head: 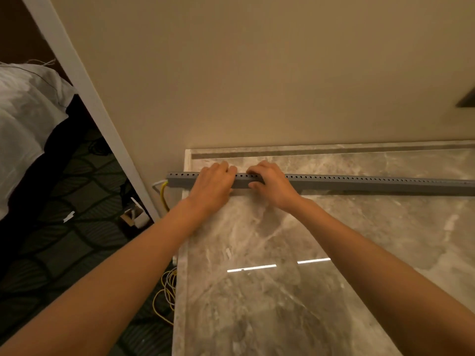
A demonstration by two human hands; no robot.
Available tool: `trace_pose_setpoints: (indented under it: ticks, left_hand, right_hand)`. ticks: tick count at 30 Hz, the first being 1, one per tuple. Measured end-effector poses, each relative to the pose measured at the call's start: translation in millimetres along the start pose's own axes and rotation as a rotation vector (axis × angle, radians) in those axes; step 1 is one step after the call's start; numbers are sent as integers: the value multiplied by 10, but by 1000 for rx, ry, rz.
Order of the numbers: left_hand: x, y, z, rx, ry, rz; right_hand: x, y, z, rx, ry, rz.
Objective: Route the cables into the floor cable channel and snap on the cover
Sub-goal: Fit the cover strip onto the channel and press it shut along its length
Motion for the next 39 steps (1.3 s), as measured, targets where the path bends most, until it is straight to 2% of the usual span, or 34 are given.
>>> trace_pose_setpoints:
  ticks: [5, 11, 14, 16, 17, 19, 24, 30, 39]
  left_hand:
    - [230, 732, 75, 147, -2, 95]
    - [520, 1520, 139, 141, 41, 167]
    - [679, 1801, 186, 146, 56, 180]
    - [782, 1973, 150, 158, 128, 156]
    - [825, 2051, 122, 151, 90, 127]
    - [962, 2145, 190, 165, -24, 108]
    - [1184, 2187, 267, 131, -100, 53]
    - [1277, 2310, 354, 4, -63, -130]
    - [1455, 2450, 287, 50, -119, -189]
  right_hand:
    - [-265, 561, -247, -37, 103, 101]
    - [-671, 1386, -537, -122, 221, 201]
    - [-838, 1766, -664, -55, 284, 232]
    - [-932, 1956, -747, 11, 324, 234]
    - [-965, 2045, -779, 41, 327, 230]
    - [-984, 2211, -829, 108, 286, 233]
    - [-921, 2593, -1006, 149, 140, 204]
    - [-998, 3060, -1240, 19, 188, 118]
    - [-743, 3335, -1369, 32, 92, 21]
Point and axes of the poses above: each hand's wrist, its own x-axis towards the middle knuckle, its own z-axis out of the palm, y = z × x, the point moved 1 cm from there along x, towards the middle knuckle, and after that the axes turned 5 degrees about -y, right-handed, at the moved point
